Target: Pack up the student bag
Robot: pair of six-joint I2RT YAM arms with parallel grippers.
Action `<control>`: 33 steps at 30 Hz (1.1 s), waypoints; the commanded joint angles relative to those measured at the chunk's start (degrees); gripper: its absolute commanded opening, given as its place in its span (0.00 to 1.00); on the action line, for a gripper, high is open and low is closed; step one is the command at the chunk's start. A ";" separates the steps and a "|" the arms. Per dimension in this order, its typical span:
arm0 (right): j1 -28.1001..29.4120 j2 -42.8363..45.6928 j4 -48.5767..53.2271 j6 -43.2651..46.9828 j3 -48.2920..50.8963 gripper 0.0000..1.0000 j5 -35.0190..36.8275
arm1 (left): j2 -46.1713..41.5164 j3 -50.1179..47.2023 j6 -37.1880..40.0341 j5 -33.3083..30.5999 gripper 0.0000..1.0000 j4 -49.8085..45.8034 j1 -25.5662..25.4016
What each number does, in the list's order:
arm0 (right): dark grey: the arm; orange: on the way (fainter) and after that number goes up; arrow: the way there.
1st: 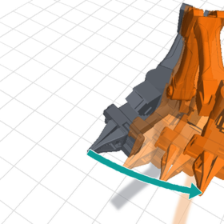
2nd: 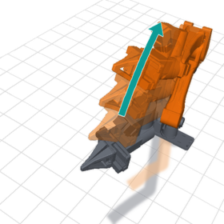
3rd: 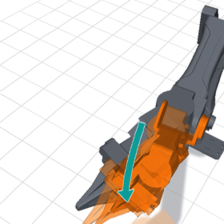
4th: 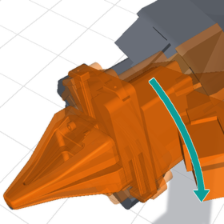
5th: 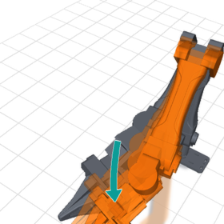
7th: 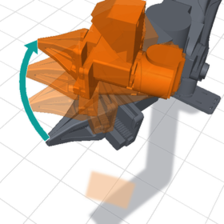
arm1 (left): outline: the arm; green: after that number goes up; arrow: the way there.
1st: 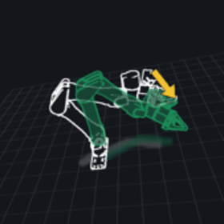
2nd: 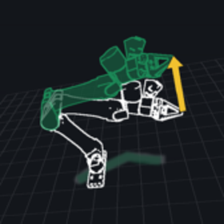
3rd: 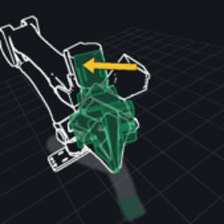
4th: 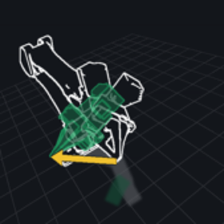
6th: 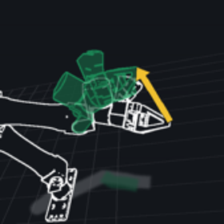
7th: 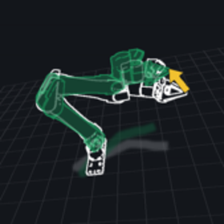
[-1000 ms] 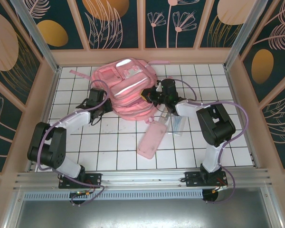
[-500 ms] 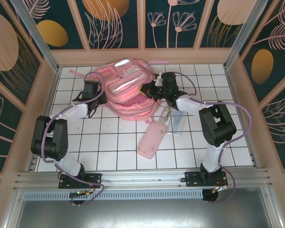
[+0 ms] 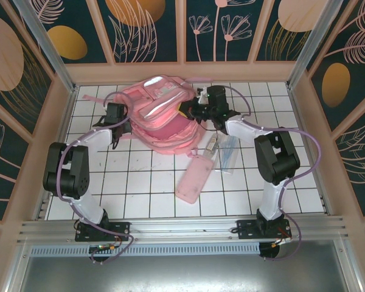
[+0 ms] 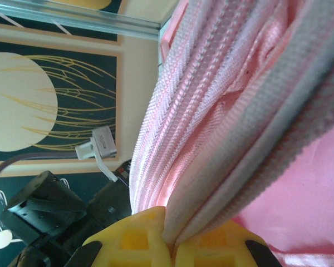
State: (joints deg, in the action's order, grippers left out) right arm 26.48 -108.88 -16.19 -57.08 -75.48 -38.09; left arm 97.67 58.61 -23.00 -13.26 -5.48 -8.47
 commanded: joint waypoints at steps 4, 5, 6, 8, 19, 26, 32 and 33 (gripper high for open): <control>-1.78 -2.31 -3.83 1.18 -5.91 0.00 -1.17 | -15.58 -4.21 -3.09 10.17 0.99 -3.92 -0.43; -1.77 -2.76 -3.78 1.05 -6.30 0.00 -1.41 | -17.16 -4.50 -2.56 10.93 0.99 -4.06 -1.46; -1.73 -3.18 -3.84 0.68 -6.75 0.00 -1.71 | -18.29 -4.28 -1.55 11.22 0.99 -4.65 -3.13; -1.83 -3.91 -4.86 -0.44 -7.25 0.00 -2.83 | -18.88 -3.26 0.84 10.07 0.99 -6.73 -7.04; -2.05 -4.46 -2.79 -1.02 -10.46 0.00 -5.48 | -11.70 4.03 10.70 5.71 0.99 -4.66 -21.21; -2.10 -3.56 -4.59 -2.91 -9.44 0.00 -8.52 | -1.32 11.72 15.00 -4.01 0.99 -5.86 -22.82; -2.62 -2.28 -3.82 -1.86 -7.76 0.00 -8.63 | 2.75 13.99 16.34 -16.39 0.36 -4.41 -22.66; -2.80 -2.26 -3.54 -1.74 -7.69 0.00 -8.59 | 2.73 13.99 16.89 -15.06 0.18 -3.63 -22.72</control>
State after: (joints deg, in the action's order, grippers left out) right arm 24.29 -113.45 -16.03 -59.92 -82.98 -43.20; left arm 99.44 70.78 -8.54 -23.29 -11.84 -31.88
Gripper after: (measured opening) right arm 0.058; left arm 0.392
